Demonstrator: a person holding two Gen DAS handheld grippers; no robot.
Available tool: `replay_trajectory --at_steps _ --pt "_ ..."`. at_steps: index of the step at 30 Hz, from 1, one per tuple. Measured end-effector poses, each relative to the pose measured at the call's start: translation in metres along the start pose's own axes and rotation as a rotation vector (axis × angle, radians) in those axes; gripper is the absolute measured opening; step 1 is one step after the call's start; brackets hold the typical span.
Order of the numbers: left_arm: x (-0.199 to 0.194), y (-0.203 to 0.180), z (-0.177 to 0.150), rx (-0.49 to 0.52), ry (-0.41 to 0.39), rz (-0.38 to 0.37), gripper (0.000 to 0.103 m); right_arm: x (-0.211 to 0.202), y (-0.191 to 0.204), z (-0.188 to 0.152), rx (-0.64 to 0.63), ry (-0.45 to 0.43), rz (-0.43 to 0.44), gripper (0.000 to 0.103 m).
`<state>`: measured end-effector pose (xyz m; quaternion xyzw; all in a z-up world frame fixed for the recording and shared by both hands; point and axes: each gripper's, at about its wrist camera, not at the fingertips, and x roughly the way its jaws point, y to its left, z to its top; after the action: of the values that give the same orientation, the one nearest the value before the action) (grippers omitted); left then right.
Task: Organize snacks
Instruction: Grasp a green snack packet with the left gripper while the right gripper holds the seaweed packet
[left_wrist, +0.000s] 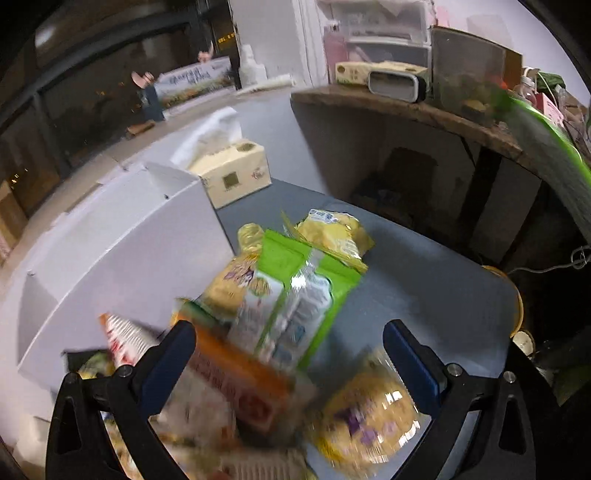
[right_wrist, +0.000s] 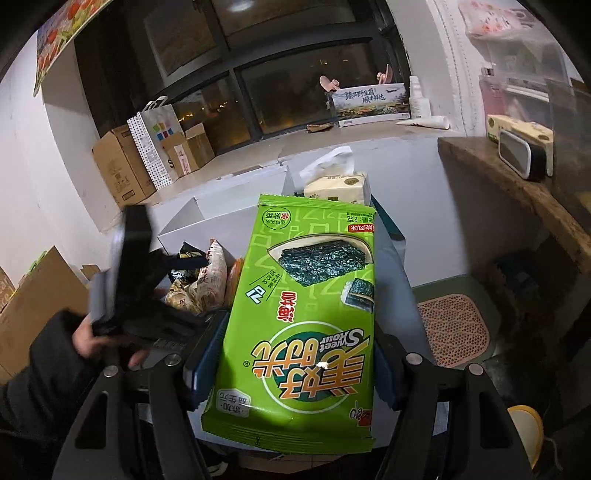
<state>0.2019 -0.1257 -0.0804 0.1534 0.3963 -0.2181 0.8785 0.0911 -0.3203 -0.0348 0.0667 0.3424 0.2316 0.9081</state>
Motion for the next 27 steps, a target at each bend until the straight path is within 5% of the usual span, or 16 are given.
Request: replay_trajectory --at_steps 4,8,10,11,14,27 --pt "0.027 0.004 0.01 0.004 0.049 -0.065 0.103 0.003 -0.009 -0.004 0.013 0.009 0.009 0.073" --pt "0.042 0.003 0.015 0.047 0.08 -0.052 0.103 0.004 -0.015 -0.01 0.023 0.021 0.022 0.073" --pt "0.049 0.004 0.016 0.051 0.103 -0.055 0.09 0.006 -0.016 -0.011 0.026 0.029 0.025 0.073" --pt "0.053 0.007 0.017 0.051 0.115 -0.056 0.074 0.008 -0.017 -0.012 0.028 0.033 0.025 0.073" --pt "0.052 0.007 0.016 0.06 0.113 -0.061 0.074 0.009 -0.018 -0.014 0.031 0.035 0.027 0.073" --pt "-0.089 0.036 0.017 -0.252 -0.335 -0.109 0.071 0.024 -0.009 -0.01 0.016 0.039 0.034 0.073"
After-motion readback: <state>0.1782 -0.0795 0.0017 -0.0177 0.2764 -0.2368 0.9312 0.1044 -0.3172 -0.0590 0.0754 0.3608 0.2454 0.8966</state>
